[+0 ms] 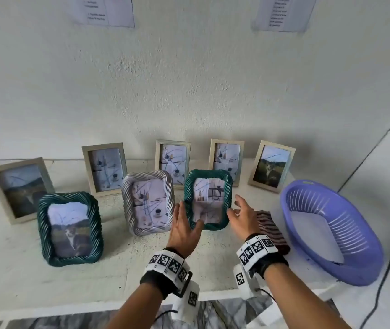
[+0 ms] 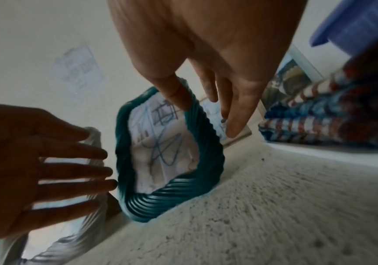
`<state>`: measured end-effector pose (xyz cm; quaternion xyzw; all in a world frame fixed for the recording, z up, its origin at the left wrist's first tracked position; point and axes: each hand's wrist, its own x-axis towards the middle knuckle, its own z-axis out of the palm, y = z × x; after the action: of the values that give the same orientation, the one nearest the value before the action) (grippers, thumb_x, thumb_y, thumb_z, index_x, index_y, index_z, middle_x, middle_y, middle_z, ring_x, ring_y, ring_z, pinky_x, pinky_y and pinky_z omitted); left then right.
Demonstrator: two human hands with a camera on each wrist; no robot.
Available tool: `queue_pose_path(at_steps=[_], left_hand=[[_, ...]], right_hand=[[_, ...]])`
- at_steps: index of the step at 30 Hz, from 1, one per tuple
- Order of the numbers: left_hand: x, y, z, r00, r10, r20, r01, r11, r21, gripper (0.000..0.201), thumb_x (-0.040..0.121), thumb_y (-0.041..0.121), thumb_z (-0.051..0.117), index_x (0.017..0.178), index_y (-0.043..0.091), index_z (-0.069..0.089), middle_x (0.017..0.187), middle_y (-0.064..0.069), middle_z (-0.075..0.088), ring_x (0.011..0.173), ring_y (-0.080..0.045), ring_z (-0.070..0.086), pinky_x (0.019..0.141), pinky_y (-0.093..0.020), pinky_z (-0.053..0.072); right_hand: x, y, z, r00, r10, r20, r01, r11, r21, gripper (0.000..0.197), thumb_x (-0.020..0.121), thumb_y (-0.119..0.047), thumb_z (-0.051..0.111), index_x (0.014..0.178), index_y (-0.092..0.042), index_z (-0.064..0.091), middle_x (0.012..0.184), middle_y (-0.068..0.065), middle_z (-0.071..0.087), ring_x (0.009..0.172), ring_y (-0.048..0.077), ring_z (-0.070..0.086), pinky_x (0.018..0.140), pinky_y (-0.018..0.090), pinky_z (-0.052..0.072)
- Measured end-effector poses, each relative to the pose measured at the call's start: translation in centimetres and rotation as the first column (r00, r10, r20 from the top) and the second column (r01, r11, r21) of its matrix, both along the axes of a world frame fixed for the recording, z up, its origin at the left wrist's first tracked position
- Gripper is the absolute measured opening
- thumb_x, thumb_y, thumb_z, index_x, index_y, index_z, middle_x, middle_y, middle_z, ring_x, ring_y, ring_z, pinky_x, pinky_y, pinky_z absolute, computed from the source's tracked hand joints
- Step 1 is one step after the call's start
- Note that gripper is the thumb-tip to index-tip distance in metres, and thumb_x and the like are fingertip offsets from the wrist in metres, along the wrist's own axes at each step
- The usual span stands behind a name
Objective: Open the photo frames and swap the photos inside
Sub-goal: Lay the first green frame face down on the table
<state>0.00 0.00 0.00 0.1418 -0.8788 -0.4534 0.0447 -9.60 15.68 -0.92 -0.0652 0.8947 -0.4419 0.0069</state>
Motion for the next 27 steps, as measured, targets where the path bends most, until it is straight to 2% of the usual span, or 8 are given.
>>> queue_pose_path(at_steps=[4, 7, 10, 14, 18, 21, 25, 27], left_hand=[[-1.1, 0.1, -0.4, 0.997, 0.062, 0.036, -0.064, 0.996, 0.058, 0.103, 0.072, 0.073, 0.030, 0.155, 0.015, 0.009, 0.157, -0.014, 0.027, 0.144, -0.031, 0.027, 0.116, -0.052, 0.026], [-1.1, -0.2, 0.3, 0.996, 0.084, -0.006, -0.084, 0.994, 0.063, 0.092, 0.076, 0.060, 0.042, 0.152, 0.012, 0.023, 0.149, -0.015, 0.040, 0.137, -0.032, 0.039, 0.111, -0.049, 0.034], [-0.1, -0.6, 1.9, 0.996, 0.038, -0.080, -0.036, 0.999, 0.031, 0.073, 0.086, 0.049, 0.051, 0.147, 0.012, 0.034, 0.130, -0.007, 0.054, 0.120, -0.022, 0.052, 0.100, -0.039, 0.045], [2.7, -0.1, 3.5, 0.981, 0.024, -0.192, -0.029, 0.999, -0.025, 0.054, 0.094, 0.040, 0.052, 0.137, 0.008, 0.047, 0.120, -0.004, 0.064, 0.103, -0.014, 0.063, 0.082, -0.033, 0.059], [6.2, 1.1, 4.7, 0.966, 0.056, -0.251, -0.053, 0.998, 0.017, 0.026, 0.094, 0.017, 0.060, 0.120, 0.016, 0.057, 0.099, 0.009, 0.068, 0.083, -0.003, 0.066, 0.066, -0.015, 0.054], [8.8, 1.9, 4.5, 0.965, 0.098, -0.243, -0.092, 0.995, 0.036, 0.016, 0.092, 0.015, 0.064, 0.107, 0.018, 0.061, 0.085, 0.011, 0.071, 0.076, -0.002, 0.067, 0.062, -0.013, 0.051], [10.8, 3.4, 3.6, 0.979, 0.112, -0.170, -0.104, 0.993, 0.055, 0.011, 0.091, 0.015, 0.065, 0.101, 0.016, 0.061, 0.080, 0.012, 0.070, 0.072, -0.001, 0.067, 0.058, -0.009, 0.047], [11.3, 4.3, 3.4, 0.980, 0.135, -0.147, -0.124, 0.989, 0.080, 0.012, 0.092, 0.020, 0.064, 0.102, 0.014, 0.060, 0.081, 0.010, 0.070, 0.071, -0.001, 0.066, 0.057, -0.010, 0.048]], right_hand=[[-0.8, 0.1, -0.2, 0.997, 0.056, 0.055, -0.056, 0.998, 0.013, 0.041, 0.096, -0.018, 0.055, 0.136, -0.012, 0.049, 0.126, 0.013, 0.062, 0.106, 0.029, 0.062, 0.090, 0.042, 0.053], [-0.5, 0.3, -0.2, 0.996, 0.083, 0.012, -0.083, 0.995, -0.050, 0.034, 0.095, -0.012, 0.056, 0.129, -0.008, 0.054, 0.111, 0.012, 0.068, 0.095, 0.028, 0.066, 0.085, 0.045, 0.055], [0.4, 1.1, 0.2, 0.996, 0.094, -0.005, -0.094, 0.986, -0.139, 0.029, 0.095, -0.013, 0.055, 0.124, -0.010, 0.057, 0.102, 0.005, 0.069, 0.089, 0.020, 0.066, 0.081, 0.046, 0.056], [2.9, 2.5, 1.7, 0.986, 0.154, 0.058, -0.123, 0.922, -0.366, 0.029, 0.096, -0.021, 0.050, 0.122, -0.009, 0.056, 0.110, -0.004, 0.065, 0.102, 0.011, 0.060, 0.096, 0.037, 0.048], [5.8, 4.1, 0.7, 0.940, 0.174, 0.293, 0.051, 0.777, -0.627, 0.057, 0.074, -0.046, 0.054, 0.126, -0.023, 0.054, 0.137, 0.006, 0.054, 0.127, 0.022, 0.050, 0.110, 0.048, 0.037], [8.0, 5.6, -0.2, 0.863, 0.244, 0.443, 0.230, 0.590, -0.774, 0.043, 0.086, -0.018, 0.054, 0.130, -0.013, 0.054, 0.129, 0.020, 0.058, 0.119, 0.029, 0.054, 0.110, 0.055, 0.033], [10.2, 7.1, -0.8, 0.809, 0.308, 0.501, 0.290, 0.532, -0.795, 0.036, 0.094, 0.001, 0.040, 0.127, -0.006, 0.054, 0.121, 0.026, 0.061, 0.107, 0.037, 0.056, 0.102, 0.057, 0.037], [11.0, 7.6, -0.8, 0.788, 0.331, 0.520, 0.313, 0.511, -0.800, 0.038, 0.094, 0.002, 0.042, 0.128, -0.009, 0.055, 0.111, 0.023, 0.063, 0.099, 0.033, 0.053, 0.088, 0.047, 0.043]])
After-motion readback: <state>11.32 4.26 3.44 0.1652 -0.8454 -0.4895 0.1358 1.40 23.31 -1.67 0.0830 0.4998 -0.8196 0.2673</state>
